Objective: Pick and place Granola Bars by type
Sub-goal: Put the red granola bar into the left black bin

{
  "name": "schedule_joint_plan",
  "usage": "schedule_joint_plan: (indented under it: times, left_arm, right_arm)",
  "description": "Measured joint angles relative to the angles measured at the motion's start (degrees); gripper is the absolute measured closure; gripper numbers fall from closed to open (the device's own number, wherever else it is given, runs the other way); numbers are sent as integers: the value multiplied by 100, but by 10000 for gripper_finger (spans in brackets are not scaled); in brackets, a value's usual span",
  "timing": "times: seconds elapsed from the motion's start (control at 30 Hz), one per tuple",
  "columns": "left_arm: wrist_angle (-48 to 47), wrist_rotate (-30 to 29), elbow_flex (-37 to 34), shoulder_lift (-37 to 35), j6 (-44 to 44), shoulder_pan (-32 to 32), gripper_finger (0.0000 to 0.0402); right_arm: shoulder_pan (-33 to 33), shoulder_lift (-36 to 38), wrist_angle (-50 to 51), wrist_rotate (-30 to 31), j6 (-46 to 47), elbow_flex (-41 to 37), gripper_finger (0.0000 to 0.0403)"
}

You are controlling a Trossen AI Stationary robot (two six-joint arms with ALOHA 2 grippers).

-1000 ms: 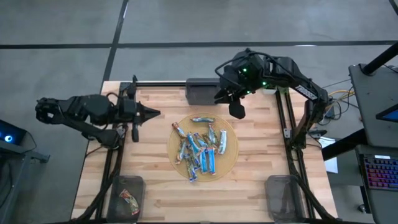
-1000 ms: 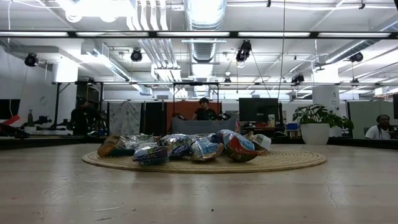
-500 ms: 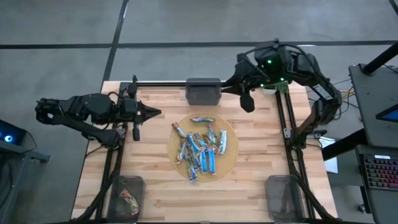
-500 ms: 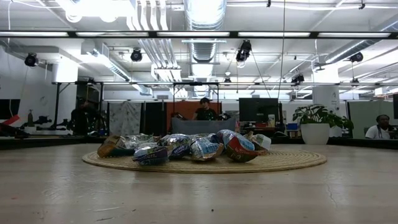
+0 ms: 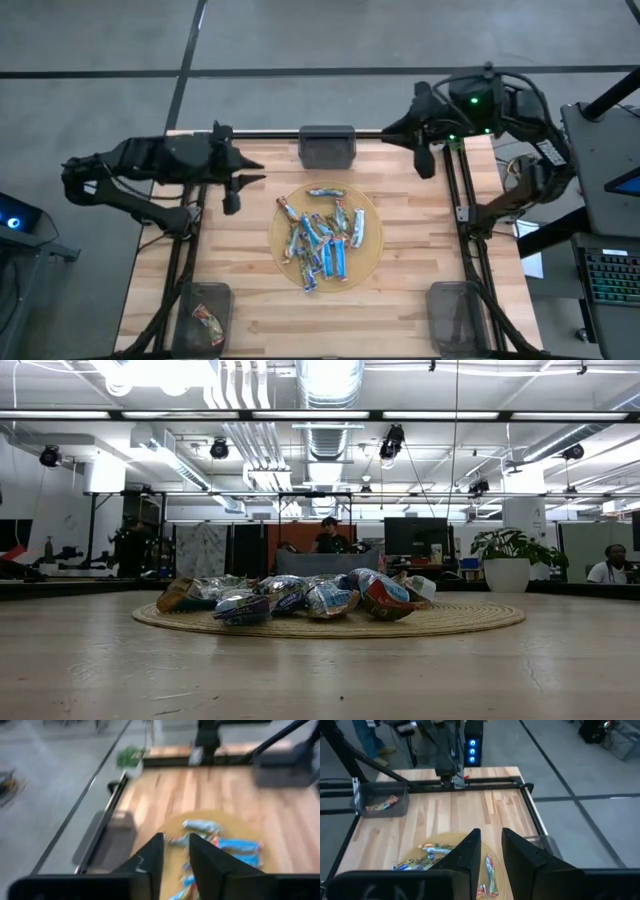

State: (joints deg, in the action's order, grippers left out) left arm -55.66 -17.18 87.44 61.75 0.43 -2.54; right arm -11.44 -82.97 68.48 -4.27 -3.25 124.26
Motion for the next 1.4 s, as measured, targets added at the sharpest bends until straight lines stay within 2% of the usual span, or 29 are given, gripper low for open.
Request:
schedule_joint_plan:
  times: [0.13,0.23,0.4,0.7,0.9,1.13,1.4]
  left_arm:
    - [-778,226,756,625,163,378,273]
    - [-1101,592,1020,1057,317,666,249]
    - [-1681,1130,964,1731,1039,950,230]
    - [-2149,1155,900,2842,2028,999,229]
    - [-2119,1247,898,3174,2269,1037,229]
    - [-1784,1357,896,3217,2552,1120,229]
    - [-1481,1354,885,3285,2701,1358,229]
  right_arm:
    - [2,335,-209,-2,-18,-328,335]
    - [2,568,-237,0,8,-621,333]
    - [2,975,-537,-4,97,-1209,325]
    - [3,1577,-1171,-41,329,-2399,324]
    - [4,1916,-1755,-94,372,-3230,331]
    - [2,2496,-2743,-111,593,-4270,332]
    - [4,2860,-3035,-110,1114,-5021,333]
